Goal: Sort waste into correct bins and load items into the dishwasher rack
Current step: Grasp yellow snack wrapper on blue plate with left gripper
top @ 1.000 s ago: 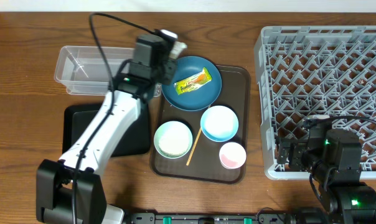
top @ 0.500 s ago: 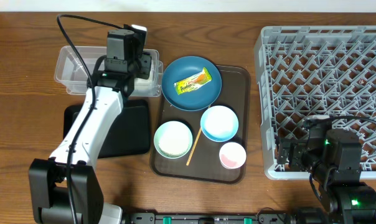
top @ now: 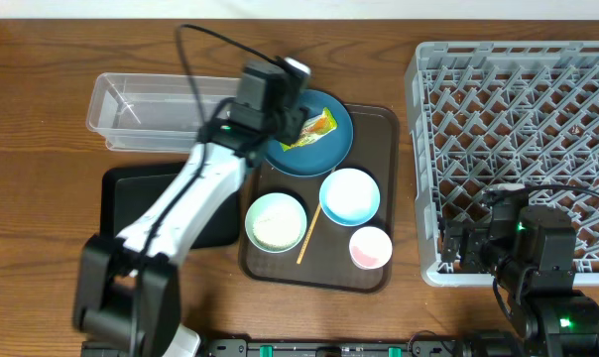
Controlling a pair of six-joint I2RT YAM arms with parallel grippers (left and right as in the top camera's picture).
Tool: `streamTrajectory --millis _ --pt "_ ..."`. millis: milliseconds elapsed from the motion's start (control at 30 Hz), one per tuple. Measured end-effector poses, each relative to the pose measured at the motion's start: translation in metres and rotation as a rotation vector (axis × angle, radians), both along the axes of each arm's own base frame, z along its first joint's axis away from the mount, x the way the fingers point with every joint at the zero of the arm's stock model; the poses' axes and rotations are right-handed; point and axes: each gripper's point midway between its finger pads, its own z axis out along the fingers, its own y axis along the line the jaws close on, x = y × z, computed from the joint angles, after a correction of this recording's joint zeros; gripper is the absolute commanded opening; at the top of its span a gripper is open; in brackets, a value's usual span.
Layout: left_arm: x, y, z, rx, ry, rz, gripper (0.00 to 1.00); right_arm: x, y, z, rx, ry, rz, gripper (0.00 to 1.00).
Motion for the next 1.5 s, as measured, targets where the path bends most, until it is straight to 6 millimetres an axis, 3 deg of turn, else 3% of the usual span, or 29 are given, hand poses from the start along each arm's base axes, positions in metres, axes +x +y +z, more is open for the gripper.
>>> streamTrajectory --millis 233,700,767,1000,1100,1233,1333,1500 --pt "0.001 -0.034 -0.065 0.066 0.063 -0.100 0.66 0.000 0.000 0.000 0.000 -0.001 0.000 0.99" --pt "0.000 -0.033 -0.137 0.117 0.171 -0.110 0.67 0.000 0.000 0.000 0.000 -0.001 0.000 0.99" --pt "0.002 -0.034 -0.136 0.115 0.161 -0.110 0.65 0.000 0.000 0.000 0.000 -0.001 0.000 0.99" --pt "0.002 -0.034 -0.138 0.118 0.164 -0.110 0.22 0.000 0.000 0.000 0.000 -0.001 0.000 0.99" --pt "0.002 -0.033 -0.138 0.123 0.163 -0.111 0.11 0.000 0.000 0.000 0.000 -0.001 0.000 0.99" --pt "0.001 -0.033 -0.136 0.123 0.163 -0.111 0.06 0.000 0.000 0.000 0.000 -0.001 0.000 0.99" --pt "0.002 -0.033 -0.125 0.116 0.147 -0.111 0.06 0.000 0.000 0.000 0.000 -0.001 0.000 0.99" --pt "-0.001 -0.031 -0.068 0.084 0.076 -0.106 0.08 0.000 0.000 0.001 0.000 -0.002 0.000 0.99"
